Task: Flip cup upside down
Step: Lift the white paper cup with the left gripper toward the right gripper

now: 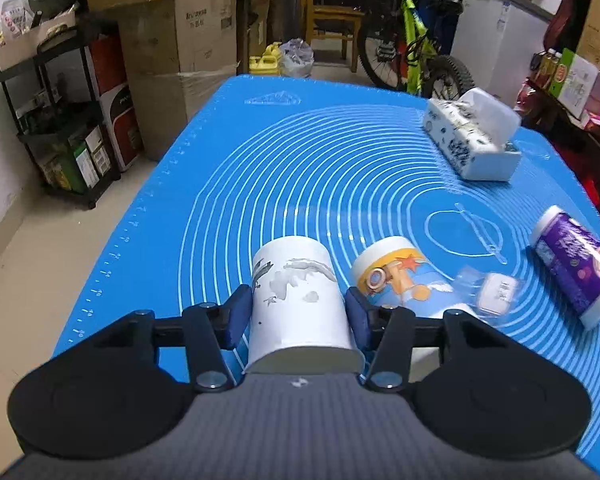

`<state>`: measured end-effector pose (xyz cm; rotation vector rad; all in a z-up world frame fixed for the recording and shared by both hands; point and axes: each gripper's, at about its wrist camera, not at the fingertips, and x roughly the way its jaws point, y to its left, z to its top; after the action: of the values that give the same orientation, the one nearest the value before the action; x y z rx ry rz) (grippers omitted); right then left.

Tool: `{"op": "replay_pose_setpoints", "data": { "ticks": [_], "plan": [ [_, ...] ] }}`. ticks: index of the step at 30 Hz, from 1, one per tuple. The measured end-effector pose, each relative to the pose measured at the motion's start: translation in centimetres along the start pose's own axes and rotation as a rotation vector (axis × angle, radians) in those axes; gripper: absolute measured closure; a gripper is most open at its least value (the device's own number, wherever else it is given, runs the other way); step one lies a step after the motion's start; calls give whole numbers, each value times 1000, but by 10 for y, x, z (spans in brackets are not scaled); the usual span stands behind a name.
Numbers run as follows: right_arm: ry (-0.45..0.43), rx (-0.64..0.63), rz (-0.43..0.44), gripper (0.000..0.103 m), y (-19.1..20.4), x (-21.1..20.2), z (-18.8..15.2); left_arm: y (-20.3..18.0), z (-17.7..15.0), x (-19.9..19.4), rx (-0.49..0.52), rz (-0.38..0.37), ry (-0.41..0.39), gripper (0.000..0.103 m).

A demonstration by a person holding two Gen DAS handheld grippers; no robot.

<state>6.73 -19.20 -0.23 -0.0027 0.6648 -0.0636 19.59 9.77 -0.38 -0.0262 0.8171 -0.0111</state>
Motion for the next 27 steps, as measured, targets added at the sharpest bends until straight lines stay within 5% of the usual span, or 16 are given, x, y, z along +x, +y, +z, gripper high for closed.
{"op": "replay_pose_setpoints", "data": {
  "ticks": [15,27],
  "plan": [
    [-9,-2,12,2,-1,-11,-2,-53,-53,-80,100,-135,-66,50],
    [22,33,-4,2,-25,-10,-10,-134,-87,-51,120,-214,-11,49]
  ]
}}
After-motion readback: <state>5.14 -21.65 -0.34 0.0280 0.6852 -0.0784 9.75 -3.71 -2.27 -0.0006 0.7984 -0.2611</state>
